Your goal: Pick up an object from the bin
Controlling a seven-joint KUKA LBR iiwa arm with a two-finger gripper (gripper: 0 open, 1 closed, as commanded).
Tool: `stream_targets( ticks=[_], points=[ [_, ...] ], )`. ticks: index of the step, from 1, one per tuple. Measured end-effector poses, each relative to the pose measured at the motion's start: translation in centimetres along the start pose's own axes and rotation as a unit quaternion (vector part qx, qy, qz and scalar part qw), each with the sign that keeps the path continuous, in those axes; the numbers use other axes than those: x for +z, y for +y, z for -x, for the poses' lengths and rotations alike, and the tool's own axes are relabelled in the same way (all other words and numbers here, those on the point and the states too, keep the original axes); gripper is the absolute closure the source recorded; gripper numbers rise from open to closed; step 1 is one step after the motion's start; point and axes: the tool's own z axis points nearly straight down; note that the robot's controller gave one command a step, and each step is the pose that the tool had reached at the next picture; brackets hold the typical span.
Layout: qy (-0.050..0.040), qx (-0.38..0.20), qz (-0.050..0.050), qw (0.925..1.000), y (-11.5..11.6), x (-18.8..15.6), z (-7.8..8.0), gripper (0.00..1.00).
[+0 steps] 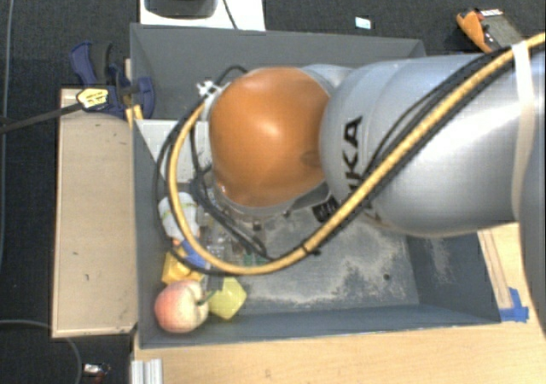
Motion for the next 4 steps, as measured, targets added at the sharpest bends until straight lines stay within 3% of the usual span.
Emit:
stream_targets(
  ticks=[1,2,3,4],
  points=[
    [-0.0036,0.003,0.001,1.0,-0.2,-0.4,0.2,0.0],
    [-0.0052,0.072,0.002,0.9974,-1.0,8.1,3.2,0.0],
    [-0.0142,0.117,0.01,0.993,-2.7,15.5,6.7,0.0],
    [-0.0158,0.118,0.012,0.9928,-2.6,15.9,6.9,0.0]
  ],
)
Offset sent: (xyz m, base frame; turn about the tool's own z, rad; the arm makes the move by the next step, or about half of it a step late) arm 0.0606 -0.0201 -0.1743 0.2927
